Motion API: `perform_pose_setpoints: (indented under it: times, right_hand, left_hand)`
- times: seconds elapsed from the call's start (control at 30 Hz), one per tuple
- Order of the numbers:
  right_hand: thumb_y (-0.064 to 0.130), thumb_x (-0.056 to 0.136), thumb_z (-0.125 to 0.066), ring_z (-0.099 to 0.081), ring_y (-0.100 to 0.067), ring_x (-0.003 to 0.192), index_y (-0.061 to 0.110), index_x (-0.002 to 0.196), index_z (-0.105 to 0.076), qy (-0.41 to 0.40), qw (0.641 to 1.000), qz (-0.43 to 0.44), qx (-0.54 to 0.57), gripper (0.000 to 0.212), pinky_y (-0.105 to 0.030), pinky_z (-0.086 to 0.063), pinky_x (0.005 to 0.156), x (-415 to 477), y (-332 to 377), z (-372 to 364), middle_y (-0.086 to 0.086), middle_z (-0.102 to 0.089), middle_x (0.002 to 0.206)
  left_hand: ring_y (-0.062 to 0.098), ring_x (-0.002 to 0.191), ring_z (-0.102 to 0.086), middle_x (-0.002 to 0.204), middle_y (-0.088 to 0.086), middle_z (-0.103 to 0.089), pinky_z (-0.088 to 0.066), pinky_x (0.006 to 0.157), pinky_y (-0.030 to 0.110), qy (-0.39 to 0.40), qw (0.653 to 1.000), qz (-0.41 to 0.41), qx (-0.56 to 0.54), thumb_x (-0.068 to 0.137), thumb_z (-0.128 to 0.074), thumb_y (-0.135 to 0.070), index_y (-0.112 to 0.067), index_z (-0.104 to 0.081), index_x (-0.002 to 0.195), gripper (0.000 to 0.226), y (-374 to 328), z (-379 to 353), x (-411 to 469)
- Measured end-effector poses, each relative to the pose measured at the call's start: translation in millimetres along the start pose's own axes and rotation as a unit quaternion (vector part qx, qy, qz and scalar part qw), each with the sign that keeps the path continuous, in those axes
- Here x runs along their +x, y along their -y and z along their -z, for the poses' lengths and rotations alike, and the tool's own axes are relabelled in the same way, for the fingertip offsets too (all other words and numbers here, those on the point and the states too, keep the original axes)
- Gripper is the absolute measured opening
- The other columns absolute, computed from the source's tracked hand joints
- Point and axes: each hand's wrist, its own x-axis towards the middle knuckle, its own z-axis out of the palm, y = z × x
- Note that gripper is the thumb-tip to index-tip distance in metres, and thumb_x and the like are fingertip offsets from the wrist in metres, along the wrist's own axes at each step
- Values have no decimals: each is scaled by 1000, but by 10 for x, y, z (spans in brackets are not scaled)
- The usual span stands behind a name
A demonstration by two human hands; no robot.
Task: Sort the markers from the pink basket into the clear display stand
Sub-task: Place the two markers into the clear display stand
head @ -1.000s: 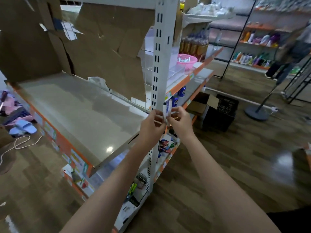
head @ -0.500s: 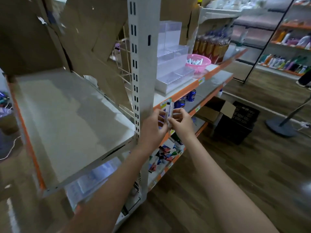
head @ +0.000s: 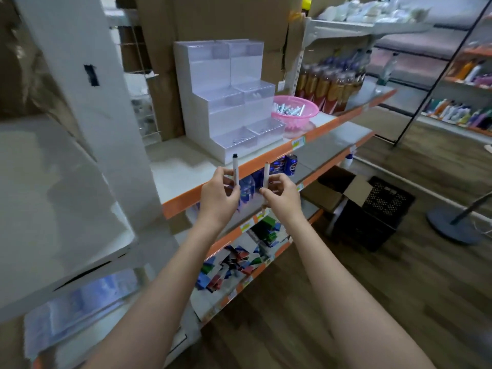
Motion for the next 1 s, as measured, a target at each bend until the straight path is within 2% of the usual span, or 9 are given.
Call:
perform_pose_setpoints:
  times: [0.07,0.23,0.37,0.43,0.53,0.63,0.8,0.87,1.0]
  right_hand:
    - [7,90,-62,-59,-6,65,7,107,-58,-3,1000,2,1,18,-30,-58,64,133,-32,154,4,-58,84]
    - [7,87,-63,-65,-27,82,14,101,-58,-10,1000,-1,9,16,-43,-59,67,534,-166,468,-1,-62,88]
    - [5,89,-62,-63,-7,66,8,105,-58,-18,1000,1,12,17,-23,-56,55,956,-297,682,1,-61,84]
    - [3,89,-60,-61,3,57,7,105,-57,-13,1000,1,18,17,-19,-53,52,1201,-358,750,2,-60,82]
    - [5,88,-61,-63,-7,69,13,102,-58,-3,1000,0,20,17,-31,-58,62,1603,-408,831,1,-61,86]
    - [4,87,-60,-61,-15,75,16,100,-57,16,1000,9,21,17,-32,-59,63,2008,-391,851,1,-61,86]
    - [1,85,-59,-58,-9,61,11,99,-56,28,999,28,17,18,-27,-57,60,2598,-303,776,2,-60,79]
    - [1,84,-61,-60,-11,64,10,99,-57,34,998,42,13,18,-35,-59,66,2805,-282,713,3,-61,80]
    - [5,85,-62,-63,-15,79,10,101,-57,84,993,78,4,18,-24,-56,66,3154,-238,516,-1,-64,91]
  left_hand:
    - [14,78,-63,86,-1,-63,-54,74,29,-2,1000,5,2,87,-63,-7,-14,-56,102,18,-43,-173,116]
    - [17,84,-64,93,3,-66,-54,77,32,11,1000,18,-7,87,-63,-8,-12,-57,103,18,-106,-624,431]
    - [19,85,-65,92,2,-66,-56,79,38,11,1000,23,-7,86,-64,-7,-9,-58,106,21,-93,-1013,779]
    - [17,83,-64,90,0,-65,-55,77,33,6,999,30,-9,86,-64,-6,-9,-58,107,22,-87,-1178,987]
    - [14,80,-62,91,0,-64,-46,69,18,-6,999,39,-10,87,-62,-8,-10,-57,105,19,-97,-1377,1316]
    - [10,73,-59,89,-1,-63,-43,60,9,-24,999,43,-3,88,-61,-9,-14,-55,102,16,-113,-1514,1652]
    - [23,78,-65,87,2,-66,-56,73,40,-45,998,53,-8,86,-62,-11,-19,-54,98,17,-60,-1646,2135]
    - [22,79,-65,89,3,-66,-55,72,34,-64,996,56,-1,86,-63,-11,-19,-55,99,17,-46,-1649,2264]
    - [15,80,-61,89,-2,-63,-47,66,16,-132,990,52,10,88,-61,-10,-12,-56,105,19,-11,-1542,2486]
